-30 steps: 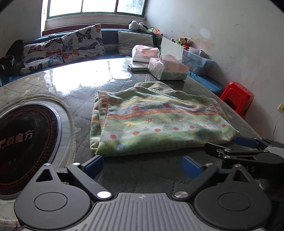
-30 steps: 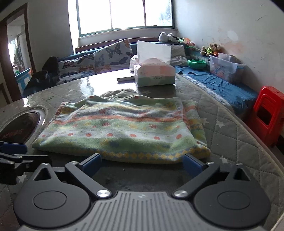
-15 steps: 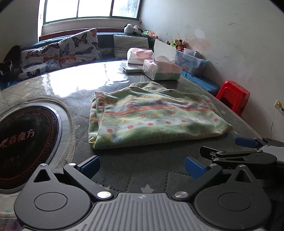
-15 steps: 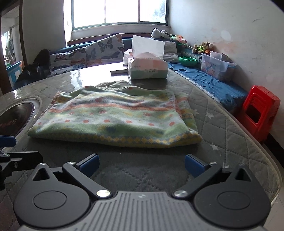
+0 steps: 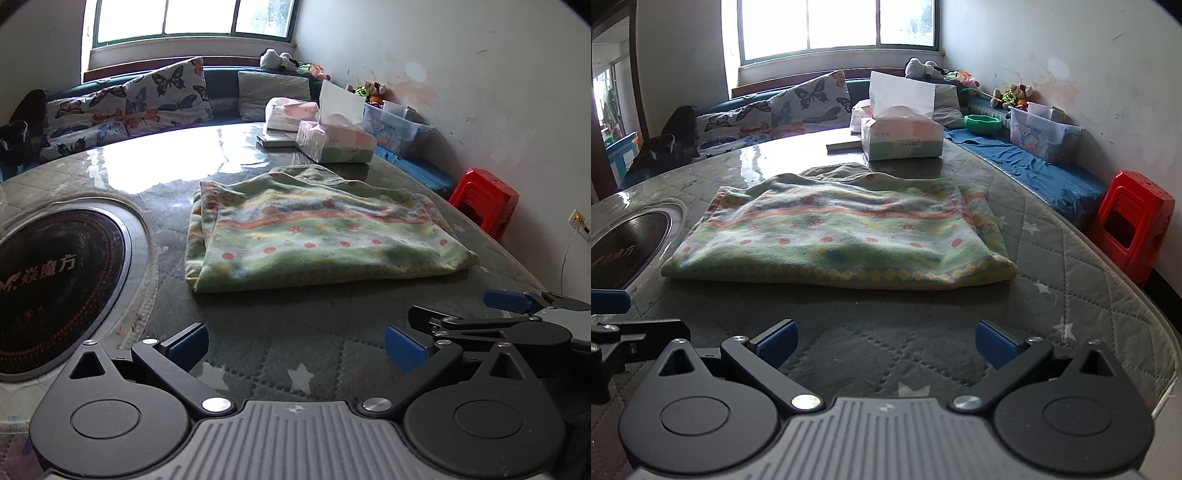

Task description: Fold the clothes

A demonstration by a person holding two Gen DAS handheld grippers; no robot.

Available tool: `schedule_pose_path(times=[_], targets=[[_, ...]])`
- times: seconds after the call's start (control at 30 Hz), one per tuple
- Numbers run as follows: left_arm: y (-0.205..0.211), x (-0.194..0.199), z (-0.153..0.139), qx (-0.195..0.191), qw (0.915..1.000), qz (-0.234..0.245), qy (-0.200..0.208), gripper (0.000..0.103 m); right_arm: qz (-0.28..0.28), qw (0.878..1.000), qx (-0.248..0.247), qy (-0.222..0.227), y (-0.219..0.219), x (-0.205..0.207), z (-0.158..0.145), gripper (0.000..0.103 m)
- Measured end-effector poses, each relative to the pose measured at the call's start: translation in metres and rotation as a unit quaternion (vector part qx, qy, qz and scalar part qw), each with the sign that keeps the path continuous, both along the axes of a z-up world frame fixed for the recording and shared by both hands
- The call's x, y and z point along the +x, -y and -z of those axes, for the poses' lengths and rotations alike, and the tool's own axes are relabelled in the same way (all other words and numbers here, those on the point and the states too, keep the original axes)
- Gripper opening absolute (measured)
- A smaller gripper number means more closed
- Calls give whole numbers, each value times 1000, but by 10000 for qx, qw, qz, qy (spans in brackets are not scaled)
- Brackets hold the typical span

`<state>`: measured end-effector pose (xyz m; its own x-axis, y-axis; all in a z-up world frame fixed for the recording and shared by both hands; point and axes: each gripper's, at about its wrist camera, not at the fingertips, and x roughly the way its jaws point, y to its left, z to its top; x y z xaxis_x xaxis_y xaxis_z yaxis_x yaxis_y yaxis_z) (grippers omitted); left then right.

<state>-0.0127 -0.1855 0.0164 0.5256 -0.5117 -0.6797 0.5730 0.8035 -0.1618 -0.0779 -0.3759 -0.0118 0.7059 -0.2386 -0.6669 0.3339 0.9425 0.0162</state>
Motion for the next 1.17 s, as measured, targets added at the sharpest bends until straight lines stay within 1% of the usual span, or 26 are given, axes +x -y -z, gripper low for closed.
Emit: schedule_pose_path(times=[0.17, 0.4, 1.17], targets=[[1, -2, 1, 170, 9998, -49, 26, 103, 10, 10000, 23, 1, -1, -1, 1, 103], [3, -3, 3, 300, 9995, -73, -20, 103, 33, 10000, 34, 30, 1, -1, 0, 103], [11, -1, 7, 418, 9991, -52, 22, 103, 18, 10000, 67, -14, 3, 5, 4, 103]])
